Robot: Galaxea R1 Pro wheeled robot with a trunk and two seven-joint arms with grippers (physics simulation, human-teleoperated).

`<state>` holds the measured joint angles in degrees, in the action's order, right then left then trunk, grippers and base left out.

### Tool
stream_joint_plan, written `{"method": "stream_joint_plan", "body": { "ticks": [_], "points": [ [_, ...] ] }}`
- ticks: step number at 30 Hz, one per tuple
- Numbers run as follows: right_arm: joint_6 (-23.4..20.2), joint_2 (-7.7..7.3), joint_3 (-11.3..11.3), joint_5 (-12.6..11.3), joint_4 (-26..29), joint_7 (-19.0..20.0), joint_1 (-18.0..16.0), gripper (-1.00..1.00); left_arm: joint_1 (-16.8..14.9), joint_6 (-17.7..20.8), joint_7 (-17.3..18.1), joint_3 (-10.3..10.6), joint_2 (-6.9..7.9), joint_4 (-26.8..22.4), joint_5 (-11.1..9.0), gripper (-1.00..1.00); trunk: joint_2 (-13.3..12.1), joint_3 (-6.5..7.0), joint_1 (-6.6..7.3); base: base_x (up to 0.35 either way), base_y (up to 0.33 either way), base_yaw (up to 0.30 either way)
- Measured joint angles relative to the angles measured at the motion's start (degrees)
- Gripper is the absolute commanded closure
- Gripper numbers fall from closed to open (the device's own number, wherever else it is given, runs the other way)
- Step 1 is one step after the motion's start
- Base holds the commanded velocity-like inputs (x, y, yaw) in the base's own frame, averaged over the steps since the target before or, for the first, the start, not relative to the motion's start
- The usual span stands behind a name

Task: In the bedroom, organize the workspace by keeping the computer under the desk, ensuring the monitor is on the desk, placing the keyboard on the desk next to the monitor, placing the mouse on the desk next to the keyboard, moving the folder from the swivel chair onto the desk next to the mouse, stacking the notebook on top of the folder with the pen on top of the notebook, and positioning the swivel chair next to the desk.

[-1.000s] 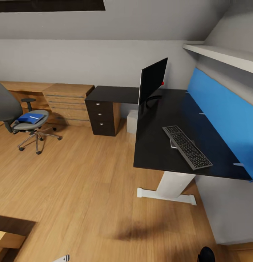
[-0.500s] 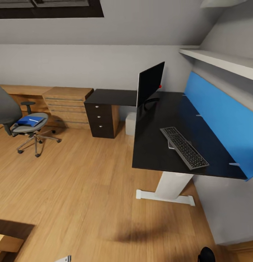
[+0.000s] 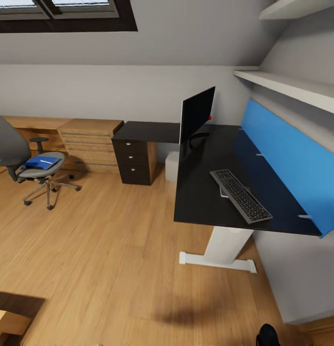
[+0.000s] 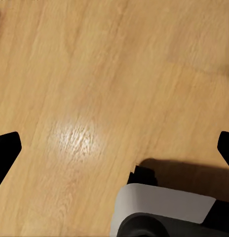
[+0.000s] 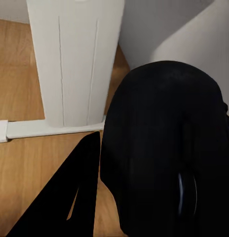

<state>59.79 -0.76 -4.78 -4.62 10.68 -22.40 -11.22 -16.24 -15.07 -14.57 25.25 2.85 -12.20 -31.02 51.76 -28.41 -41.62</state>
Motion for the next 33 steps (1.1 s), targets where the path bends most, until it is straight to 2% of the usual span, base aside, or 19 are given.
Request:
{"method": "stream_joint_plan", "body": {
  "ticks": [3,8,9,13,25,30,33],
  "points": [
    [0.00,0.00,-0.02,0.21,-0.02,0.02,0.00,1.00,0.00,-0.02,-0.02,0.39,-0.05,0.08,-0.02,-1.00,0.00,0.28,-0.01,-0.303,0.000,0.000],
    [0.00,0.05,-0.17,0.71,-0.02,0.21,0.00,1.00,0.02,-0.09,-0.14,0.43,-0.07,0.12,-0.32,-1.00,0.00,0.74,0.02,-0.039,0.000,0.014],
    [0.02,0.08,-0.32,3.51,-0.08,0.50,0.00,1.00,0.01,-0.10,-0.20,0.38,-0.07,0.11,-0.40,-1.00,0.00,0.83,0.02,-0.003,0.000,0.100],
    [0.10,0.05,0.01,4.81,-0.12,0.54,-0.01,1.00,0.01,-0.12,-0.20,0.28,0.00,0.11,-0.52,-1.00,0.00,1.18,0.01,-0.074,0.093,0.137],
    [0.08,0.02,0.42,4.44,0.00,0.07,0.00,1.00,0.01,-0.13,-0.07,-0.02,0.02,0.12,-0.65,-1.00,-0.01,1.61,0.01,-0.148,0.260,0.055],
    [0.08,0.05,0.75,4.33,0.00,-2.72,0.00,1.00,0.00,-0.05,-0.06,-0.07,0.02,0.12,-0.71,-1.00,0.00,1.62,0.01,-0.138,0.232,0.009],
    [0.08,0.04,0.72,4.38,-0.02,-2.90,0.00,1.00,0.01,-0.12,-0.05,0.03,-0.01,0.11,-0.67,-1.00,0.00,1.78,0.02,-0.061,0.069,0.069]
  ]
}}
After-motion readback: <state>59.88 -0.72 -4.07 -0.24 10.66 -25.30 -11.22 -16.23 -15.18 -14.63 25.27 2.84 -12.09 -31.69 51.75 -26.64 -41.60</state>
